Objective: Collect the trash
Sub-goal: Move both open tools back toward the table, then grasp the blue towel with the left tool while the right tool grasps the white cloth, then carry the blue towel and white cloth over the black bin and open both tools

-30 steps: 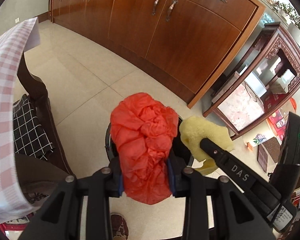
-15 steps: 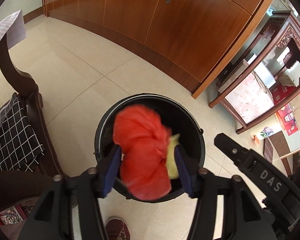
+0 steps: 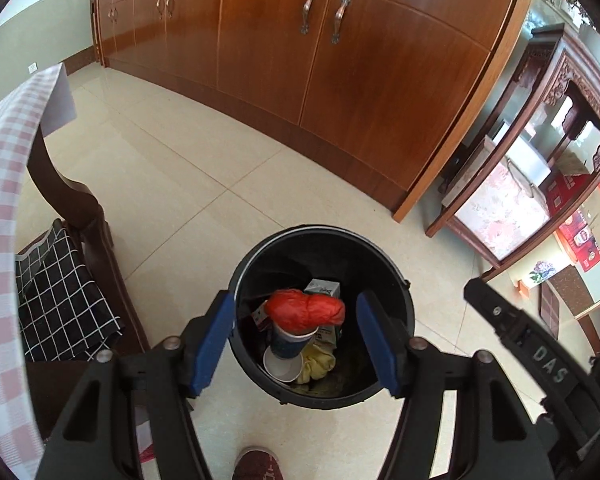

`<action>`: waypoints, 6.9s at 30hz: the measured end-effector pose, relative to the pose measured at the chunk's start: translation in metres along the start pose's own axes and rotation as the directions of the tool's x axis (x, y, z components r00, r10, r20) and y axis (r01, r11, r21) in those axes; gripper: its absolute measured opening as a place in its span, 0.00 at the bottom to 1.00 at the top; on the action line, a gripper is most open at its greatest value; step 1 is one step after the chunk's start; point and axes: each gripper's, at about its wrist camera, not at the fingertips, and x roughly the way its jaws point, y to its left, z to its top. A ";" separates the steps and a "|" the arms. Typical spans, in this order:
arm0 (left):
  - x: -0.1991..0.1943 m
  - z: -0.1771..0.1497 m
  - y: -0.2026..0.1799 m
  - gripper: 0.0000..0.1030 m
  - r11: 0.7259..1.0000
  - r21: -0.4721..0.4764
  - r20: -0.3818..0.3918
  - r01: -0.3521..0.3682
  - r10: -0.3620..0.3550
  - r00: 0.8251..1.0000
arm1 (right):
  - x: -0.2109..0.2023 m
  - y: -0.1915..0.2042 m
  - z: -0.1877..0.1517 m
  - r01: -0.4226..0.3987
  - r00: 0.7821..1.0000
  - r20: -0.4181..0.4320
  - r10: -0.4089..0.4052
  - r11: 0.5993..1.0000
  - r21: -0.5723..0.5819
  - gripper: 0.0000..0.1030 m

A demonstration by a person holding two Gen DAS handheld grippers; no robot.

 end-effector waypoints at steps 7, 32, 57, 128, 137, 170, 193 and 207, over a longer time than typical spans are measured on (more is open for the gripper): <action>-0.041 0.003 0.003 0.63 1.000 0.014 0.088 -0.025 0.023 0.996 | -0.023 0.002 -0.004 -0.007 1.000 0.012 0.007 1.000 0.004 0.57; -0.170 -0.022 0.146 0.63 0.940 -0.242 0.258 -0.242 0.302 0.917 | -0.104 0.176 -0.045 -0.294 0.947 0.024 0.320 0.896 -0.333 0.68; -0.208 -0.071 0.330 0.65 0.760 -0.520 0.141 -0.389 0.526 0.839 | -0.085 0.377 -0.138 -0.507 0.856 -0.234 0.461 0.659 -0.555 0.68; -0.187 -0.064 0.400 0.21 0.767 -0.574 0.153 -0.287 0.444 0.883 | -0.003 0.528 -0.186 -0.604 0.796 -0.443 0.412 0.507 -0.615 0.40; -0.195 -0.067 0.391 0.21 0.777 -0.562 0.168 -0.284 0.443 0.880 | -0.011 0.510 -0.184 -0.595 0.803 -0.431 0.411 0.521 -0.612 0.34; -0.180 -0.059 0.381 0.35 0.762 -0.529 0.137 -0.373 0.511 0.849 | -0.020 0.495 -0.186 -0.555 0.832 -0.401 0.384 0.533 -0.639 0.40; -0.203 -0.077 0.270 0.32 0.909 -0.364 0.284 -0.206 0.319 0.904 | -0.086 0.348 -0.132 -0.563 0.825 -0.306 0.476 0.639 -0.524 0.38; -0.128 -0.019 0.093 0.32 0.992 -0.111 0.228 0.057 -0.030 0.973 | -0.083 0.149 -0.037 -0.328 0.945 -0.092 0.315 0.886 -0.328 0.38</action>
